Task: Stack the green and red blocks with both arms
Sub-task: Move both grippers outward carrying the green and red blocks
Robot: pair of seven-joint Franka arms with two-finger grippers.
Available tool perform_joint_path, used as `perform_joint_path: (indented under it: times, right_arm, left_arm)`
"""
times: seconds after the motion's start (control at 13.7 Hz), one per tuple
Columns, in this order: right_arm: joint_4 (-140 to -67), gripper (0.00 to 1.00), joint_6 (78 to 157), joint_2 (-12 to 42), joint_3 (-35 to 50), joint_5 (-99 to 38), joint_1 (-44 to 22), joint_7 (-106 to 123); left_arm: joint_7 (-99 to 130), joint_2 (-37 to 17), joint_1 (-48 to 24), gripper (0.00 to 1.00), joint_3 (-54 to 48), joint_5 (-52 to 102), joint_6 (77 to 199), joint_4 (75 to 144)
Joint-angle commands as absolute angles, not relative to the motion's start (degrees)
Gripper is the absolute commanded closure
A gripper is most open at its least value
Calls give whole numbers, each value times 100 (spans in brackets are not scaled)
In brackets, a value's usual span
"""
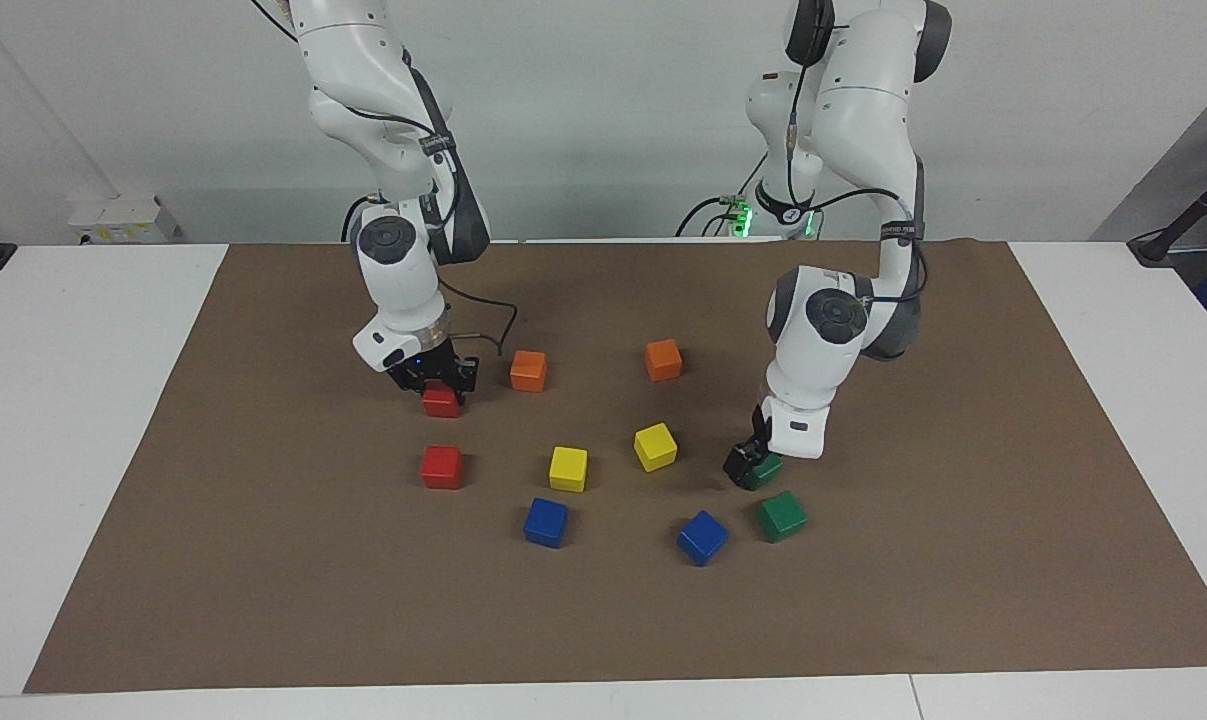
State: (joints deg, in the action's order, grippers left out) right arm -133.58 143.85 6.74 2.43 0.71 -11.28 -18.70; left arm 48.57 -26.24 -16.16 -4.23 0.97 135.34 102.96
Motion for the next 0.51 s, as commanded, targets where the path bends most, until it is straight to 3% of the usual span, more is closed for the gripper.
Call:
perform_joint_path:
  times: [0.0, 0.15, 0.29, 0.36, 0.44]
  right_arm:
    - [-13124, 85, 14073, 606, 229, 62, -925, -1619]
    - [-12353, 85, 13171, 615, 229, 62, -311, -743]
    - [-11867, 85, 12754, 633, 229, 62, 270, 84]
    - [-11822, 85, 12823, 668, 229, 62, 499, 479]
    - [-11821, 85, 12893, 677, 229, 62, 614, 657]
  left_arm:
    - [5010, -2558, -1723, 10, -334, -18, 13702, 10459]
    - [5018, -2540, -1801, 34, -325, -35, 13729, 10503]
    - [5027, -2523, -1837, 84, -325, -262, 13729, 10555]
    - [5019, -2522, -1837, 100, -325, -307, 13711, 10564]
    - [5001, -2514, -1837, 100, -325, -316, 13685, 10556]
